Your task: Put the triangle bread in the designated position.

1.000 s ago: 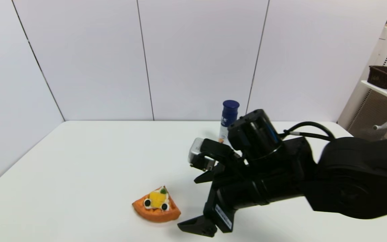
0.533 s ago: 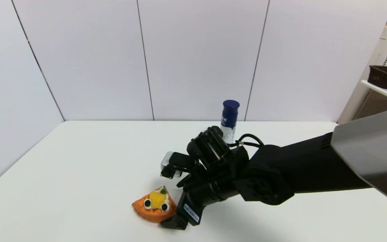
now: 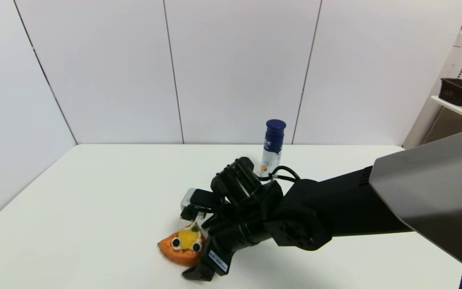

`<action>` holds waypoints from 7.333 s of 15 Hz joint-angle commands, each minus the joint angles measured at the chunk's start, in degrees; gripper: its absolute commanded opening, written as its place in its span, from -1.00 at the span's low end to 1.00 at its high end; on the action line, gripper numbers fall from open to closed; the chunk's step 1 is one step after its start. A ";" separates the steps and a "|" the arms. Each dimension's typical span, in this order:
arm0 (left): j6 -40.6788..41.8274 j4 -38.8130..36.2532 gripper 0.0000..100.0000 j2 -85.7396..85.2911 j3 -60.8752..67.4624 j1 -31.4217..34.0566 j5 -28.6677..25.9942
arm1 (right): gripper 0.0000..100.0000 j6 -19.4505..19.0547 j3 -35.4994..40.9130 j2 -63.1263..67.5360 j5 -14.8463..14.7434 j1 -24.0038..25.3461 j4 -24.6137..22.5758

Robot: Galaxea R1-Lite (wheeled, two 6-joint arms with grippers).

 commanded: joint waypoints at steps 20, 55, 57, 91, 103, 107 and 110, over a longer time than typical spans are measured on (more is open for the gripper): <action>0.04 0.00 1.00 0.07 0.00 0.00 0.00 | -1.00 -0.04 10.63 -20.40 -1.99 -16.30 2.38; -0.05 0.00 1.00 0.07 0.00 0.00 0.00 | 1.00 -0.48 -1.85 -6.69 -2.25 -42.76 2.73; 0.04 0.00 1.00 0.07 0.00 0.00 0.00 | 1.00 -0.39 0.00 -12.58 -2.43 -43.72 5.19; 0.04 0.00 1.00 0.07 0.00 0.00 0.00 | 1.00 13.32 75.94 -123.32 -17.10 -50.32 0.53; 0.04 0.00 1.00 0.07 0.00 0.00 0.00 | 1.00 15.87 75.94 -123.32 -18.16 -50.32 0.53; -0.05 0.00 1.00 0.07 0.00 0.00 0.00 | 1.00 16.40 75.94 -123.32 -18.07 -50.32 0.53; 0.04 0.00 1.00 0.07 0.00 0.00 0.00 | 1.00 16.57 75.94 -123.32 -18.07 -50.32 0.53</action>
